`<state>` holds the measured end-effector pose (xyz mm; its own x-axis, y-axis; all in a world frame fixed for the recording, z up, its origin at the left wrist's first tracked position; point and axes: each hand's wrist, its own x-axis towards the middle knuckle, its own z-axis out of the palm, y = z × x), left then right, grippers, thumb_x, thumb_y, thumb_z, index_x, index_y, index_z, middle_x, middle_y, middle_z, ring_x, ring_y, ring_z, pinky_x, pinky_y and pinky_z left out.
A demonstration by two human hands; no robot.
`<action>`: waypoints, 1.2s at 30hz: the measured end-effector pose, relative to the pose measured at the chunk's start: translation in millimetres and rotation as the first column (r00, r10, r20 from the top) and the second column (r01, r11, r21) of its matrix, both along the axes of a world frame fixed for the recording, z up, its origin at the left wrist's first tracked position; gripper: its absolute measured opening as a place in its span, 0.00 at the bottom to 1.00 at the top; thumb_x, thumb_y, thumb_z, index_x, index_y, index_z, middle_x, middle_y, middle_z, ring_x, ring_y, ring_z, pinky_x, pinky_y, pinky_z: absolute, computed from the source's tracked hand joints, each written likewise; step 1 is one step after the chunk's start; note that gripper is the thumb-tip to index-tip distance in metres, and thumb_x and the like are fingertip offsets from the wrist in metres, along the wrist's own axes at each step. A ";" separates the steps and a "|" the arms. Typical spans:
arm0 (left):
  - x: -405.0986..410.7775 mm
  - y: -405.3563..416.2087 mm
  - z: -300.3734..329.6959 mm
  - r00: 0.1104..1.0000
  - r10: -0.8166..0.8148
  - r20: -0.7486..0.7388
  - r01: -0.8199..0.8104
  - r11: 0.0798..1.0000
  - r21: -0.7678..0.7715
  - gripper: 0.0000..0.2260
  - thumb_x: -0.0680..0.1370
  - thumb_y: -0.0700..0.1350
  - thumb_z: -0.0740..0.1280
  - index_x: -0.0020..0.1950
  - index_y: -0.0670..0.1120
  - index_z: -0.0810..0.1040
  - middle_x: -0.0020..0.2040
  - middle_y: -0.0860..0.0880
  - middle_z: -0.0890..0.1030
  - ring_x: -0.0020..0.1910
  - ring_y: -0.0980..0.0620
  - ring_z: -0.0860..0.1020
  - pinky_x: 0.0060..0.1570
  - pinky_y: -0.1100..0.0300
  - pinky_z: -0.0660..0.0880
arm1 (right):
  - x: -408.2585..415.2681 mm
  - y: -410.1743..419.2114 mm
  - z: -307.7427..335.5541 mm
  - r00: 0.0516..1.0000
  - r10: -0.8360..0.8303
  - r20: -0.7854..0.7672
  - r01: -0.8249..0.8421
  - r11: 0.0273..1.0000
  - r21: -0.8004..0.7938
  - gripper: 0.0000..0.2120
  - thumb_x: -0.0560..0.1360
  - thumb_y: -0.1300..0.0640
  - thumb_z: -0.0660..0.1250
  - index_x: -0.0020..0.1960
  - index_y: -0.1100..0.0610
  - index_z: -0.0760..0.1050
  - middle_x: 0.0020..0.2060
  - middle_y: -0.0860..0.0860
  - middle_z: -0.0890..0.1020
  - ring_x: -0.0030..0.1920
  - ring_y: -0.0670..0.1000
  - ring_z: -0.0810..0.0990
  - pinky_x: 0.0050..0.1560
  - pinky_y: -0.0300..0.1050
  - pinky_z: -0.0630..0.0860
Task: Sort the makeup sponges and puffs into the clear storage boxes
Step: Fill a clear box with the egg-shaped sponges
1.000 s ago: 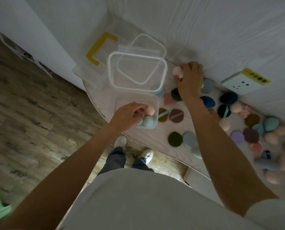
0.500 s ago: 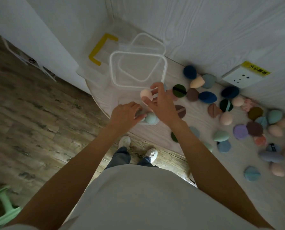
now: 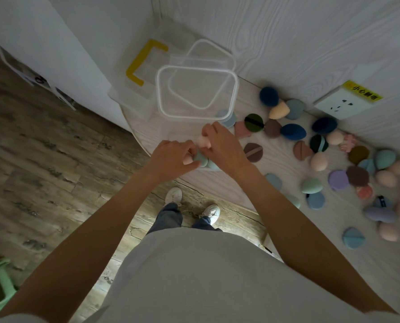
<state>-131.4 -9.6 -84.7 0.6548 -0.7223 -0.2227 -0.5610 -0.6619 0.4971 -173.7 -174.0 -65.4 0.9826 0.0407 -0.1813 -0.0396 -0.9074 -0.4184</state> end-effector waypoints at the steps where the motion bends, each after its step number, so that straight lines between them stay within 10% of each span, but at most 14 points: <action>1: 1.0 -2.7 0.4 0.999 0.030 -0.023 -0.030 1.000 0.002 0.19 0.71 0.63 0.64 0.50 0.49 0.73 0.42 0.53 0.82 0.42 0.51 0.79 0.51 0.54 0.69 | 1.2 1.0 -1.1 1.000 -0.023 0.001 0.023 1.000 -0.012 0.13 0.71 0.58 0.69 0.52 0.63 0.71 0.47 0.58 0.74 0.45 0.58 0.73 0.35 0.47 0.67; 8: 0.4 -8.6 -0.8 0.990 0.139 -0.012 -0.138 0.990 0.027 0.22 0.70 0.63 0.61 0.53 0.47 0.73 0.42 0.52 0.83 0.41 0.50 0.80 0.47 0.54 0.74 | 1.4 0.3 -1.1 0.996 0.068 -0.059 -0.071 0.996 -0.057 0.16 0.74 0.56 0.65 0.61 0.58 0.73 0.57 0.55 0.77 0.54 0.56 0.76 0.52 0.48 0.69; 12: -3.1 -9.9 6.9 0.977 0.203 -0.067 -0.208 0.974 -0.084 0.15 0.75 0.48 0.66 0.57 0.43 0.69 0.51 0.47 0.78 0.46 0.47 0.77 0.45 0.54 0.72 | -3.1 -1.9 -4.1 0.999 -0.010 -0.030 0.009 0.999 -0.031 0.14 0.72 0.61 0.66 0.57 0.59 0.75 0.50 0.55 0.79 0.46 0.58 0.78 0.39 0.48 0.71; 16: -7.9 -12.7 7.4 0.967 0.128 -0.221 -0.156 0.981 -0.112 0.23 0.74 0.52 0.68 0.65 0.47 0.66 0.61 0.49 0.75 0.53 0.49 0.77 0.49 0.57 0.70 | -7.2 3.5 -7.4 0.998 -0.053 0.040 0.055 0.997 -0.050 0.08 0.68 0.62 0.70 0.45 0.62 0.75 0.39 0.57 0.78 0.35 0.58 0.76 0.32 0.44 0.61; 21: -10.3 -8.6 5.8 0.978 0.092 -0.189 -0.107 0.992 -0.070 0.40 0.66 0.60 0.73 0.71 0.46 0.61 0.67 0.49 0.71 0.60 0.49 0.74 0.54 0.54 0.70 | -13.2 -6.1 -8.3 0.998 -0.043 0.042 0.039 0.995 0.094 0.10 0.72 0.63 0.65 0.53 0.63 0.76 0.53 0.57 0.78 0.50 0.55 0.76 0.43 0.45 0.73; 27: -16.5 -5.2 2.3 0.996 0.004 -0.086 -0.016 0.990 -0.141 0.37 0.65 0.56 0.76 0.68 0.46 0.65 0.64 0.48 0.68 0.56 0.49 0.74 0.43 0.58 0.70 | -57.4 -37.7 -1.3 0.924 -0.311 0.222 0.272 0.943 0.190 0.09 0.72 0.65 0.65 0.50 0.60 0.79 0.53 0.56 0.79 0.52 0.55 0.77 0.49 0.40 0.71; 36: -23.1 -11.0 -1.8 0.998 0.020 -0.052 -0.028 0.987 -0.160 0.34 0.67 0.52 0.75 0.67 0.43 0.65 0.67 0.48 0.68 0.57 0.47 0.74 0.46 0.56 0.71 | -166.7 -71.7 -8.1 0.749 -0.628 0.213 0.654 0.753 -0.079 0.07 0.69 0.63 0.69 0.48 0.60 0.79 0.45 0.57 0.79 0.44 0.59 0.77 0.41 0.49 0.75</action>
<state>-154.5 -20.6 -86.5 0.6631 -0.7356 -0.1382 -0.5177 -0.5841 0.6251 -340.5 -245.7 -73.6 0.7824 -0.6221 0.0291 -0.5765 -0.7411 -0.3441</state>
